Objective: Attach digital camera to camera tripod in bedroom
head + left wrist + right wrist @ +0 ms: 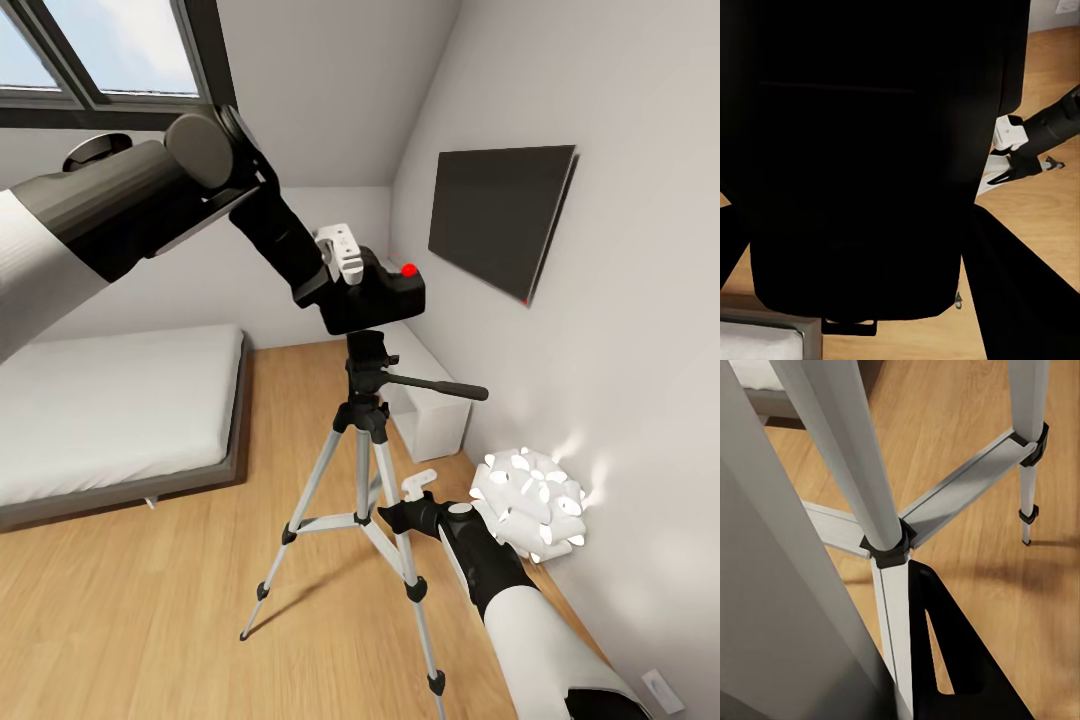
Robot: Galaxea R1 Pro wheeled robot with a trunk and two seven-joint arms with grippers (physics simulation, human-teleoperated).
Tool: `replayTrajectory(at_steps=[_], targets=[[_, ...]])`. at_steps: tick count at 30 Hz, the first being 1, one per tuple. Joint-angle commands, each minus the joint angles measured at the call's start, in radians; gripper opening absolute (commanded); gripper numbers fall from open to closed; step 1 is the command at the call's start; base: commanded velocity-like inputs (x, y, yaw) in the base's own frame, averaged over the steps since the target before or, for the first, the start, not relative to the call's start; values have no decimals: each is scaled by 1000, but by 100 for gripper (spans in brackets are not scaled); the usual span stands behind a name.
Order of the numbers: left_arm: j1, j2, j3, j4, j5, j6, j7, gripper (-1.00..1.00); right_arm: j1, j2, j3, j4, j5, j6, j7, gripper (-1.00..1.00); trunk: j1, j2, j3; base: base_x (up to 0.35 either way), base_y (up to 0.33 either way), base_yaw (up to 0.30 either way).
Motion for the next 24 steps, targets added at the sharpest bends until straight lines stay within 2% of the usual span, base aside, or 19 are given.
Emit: replayTrajectory(at_steps=[1,12,24], targets=[[-2,2,-3,-1,2,3,-2,-100,0,2,-8,5,18,7,12,-100,1,-2,-2,0,0,0],[-2,5,-2,-3,-1,4,-5,-100,-1,2,-8,5,18,6,12,-100,1,-2,-2,0,0,0],[-2,3,-3,-3,-31,4,-5,-100,0,2,-8,5,18,5,12,-100,1,-2,-2,0,0,0]])
